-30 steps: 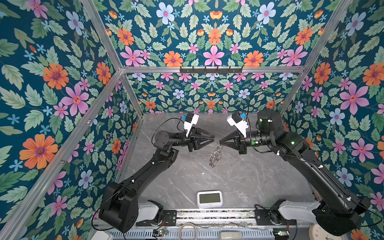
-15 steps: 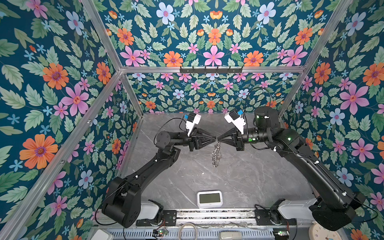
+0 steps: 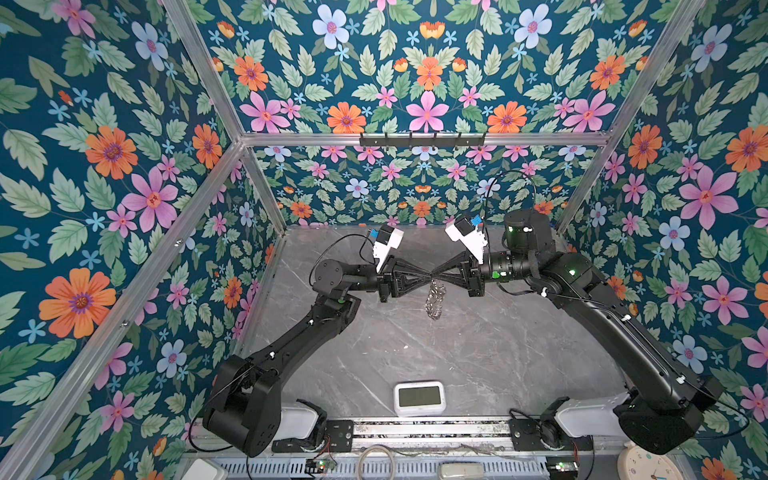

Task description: Remove the keys from the keyring

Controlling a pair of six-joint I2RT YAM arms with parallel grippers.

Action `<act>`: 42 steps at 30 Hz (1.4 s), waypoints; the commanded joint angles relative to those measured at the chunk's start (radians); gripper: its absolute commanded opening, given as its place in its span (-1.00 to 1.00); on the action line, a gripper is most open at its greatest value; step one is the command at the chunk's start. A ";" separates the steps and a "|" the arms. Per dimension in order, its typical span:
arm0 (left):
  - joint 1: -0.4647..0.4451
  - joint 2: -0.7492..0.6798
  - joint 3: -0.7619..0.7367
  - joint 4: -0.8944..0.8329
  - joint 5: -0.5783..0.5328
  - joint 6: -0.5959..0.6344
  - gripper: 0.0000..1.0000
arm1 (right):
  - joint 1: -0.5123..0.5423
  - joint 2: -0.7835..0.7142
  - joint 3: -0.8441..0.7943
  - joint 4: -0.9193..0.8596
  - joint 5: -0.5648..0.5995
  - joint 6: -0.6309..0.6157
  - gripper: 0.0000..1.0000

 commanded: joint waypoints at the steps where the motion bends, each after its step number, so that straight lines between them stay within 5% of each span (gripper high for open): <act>1: -0.001 0.004 0.007 0.009 0.006 0.016 -0.66 | -0.001 0.004 0.008 0.051 -0.004 0.001 -1.00; 13: -0.001 -0.008 0.004 -0.007 -0.012 0.055 -1.00 | 0.000 -0.010 -0.018 0.105 0.008 0.033 -0.97; 16: -0.002 -0.025 -0.008 -0.007 -0.038 0.088 -1.00 | -0.001 -0.036 -0.041 0.140 0.025 0.050 -0.30; 20: -0.002 -0.037 -0.010 -0.005 -0.047 0.111 -1.00 | 0.000 -0.100 -0.092 0.195 0.098 0.074 -0.09; 24: -0.002 -0.039 -0.010 0.019 -0.045 0.105 -1.00 | -0.003 -0.184 -0.192 0.260 0.139 0.093 -0.08; 29: -0.002 -0.025 -0.008 0.109 -0.039 0.043 -1.00 | -0.018 -0.264 -0.339 0.376 0.038 0.119 -0.29; 35: -0.001 -0.010 -0.005 0.145 -0.052 0.010 -1.00 | -0.018 -0.294 -0.442 0.492 -0.049 0.151 -0.24; 42: -0.001 -0.018 -0.016 0.147 -0.069 0.009 -1.00 | -0.006 -0.275 -0.470 0.522 -0.018 0.149 -0.22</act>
